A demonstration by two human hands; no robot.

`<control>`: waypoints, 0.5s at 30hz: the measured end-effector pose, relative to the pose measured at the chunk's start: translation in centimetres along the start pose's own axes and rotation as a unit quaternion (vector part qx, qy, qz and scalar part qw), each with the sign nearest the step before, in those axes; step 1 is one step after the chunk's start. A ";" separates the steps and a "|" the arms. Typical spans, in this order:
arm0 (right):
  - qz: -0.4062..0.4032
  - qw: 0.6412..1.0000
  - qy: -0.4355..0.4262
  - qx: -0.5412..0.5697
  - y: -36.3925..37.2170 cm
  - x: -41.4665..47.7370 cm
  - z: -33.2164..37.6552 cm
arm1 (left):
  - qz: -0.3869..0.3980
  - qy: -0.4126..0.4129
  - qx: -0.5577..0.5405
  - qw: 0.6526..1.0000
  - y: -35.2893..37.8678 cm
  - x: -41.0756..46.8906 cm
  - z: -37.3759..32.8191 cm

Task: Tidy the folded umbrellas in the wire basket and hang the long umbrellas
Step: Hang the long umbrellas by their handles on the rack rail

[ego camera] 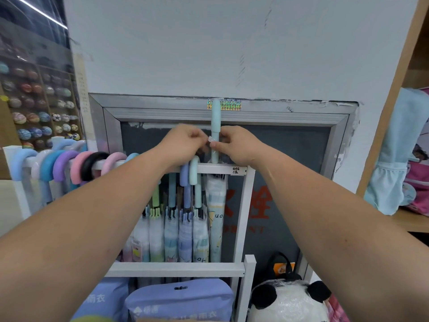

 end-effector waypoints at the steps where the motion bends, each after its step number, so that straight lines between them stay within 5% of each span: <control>1: 0.007 1.000 0.006 0.011 0.0 0.2 0.0 | -0.028 0.014 -0.025 0.999 -0.3 0.0 -0.6; 15: 0.106 0.986 0.069 -0.105 0.4 -0.5 0.3 | 0.057 0.074 -0.077 0.993 -0.2 -0.3 -2.3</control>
Point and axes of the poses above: each hand's wrist, its own x-axis towards the middle knuckle, its own y-axis out of the palm, z = x × y, the point moved 3 cm from there along x, towards the middle knuckle, and after that the axes turned 8 degrees about -x, right-handed, at the moved point
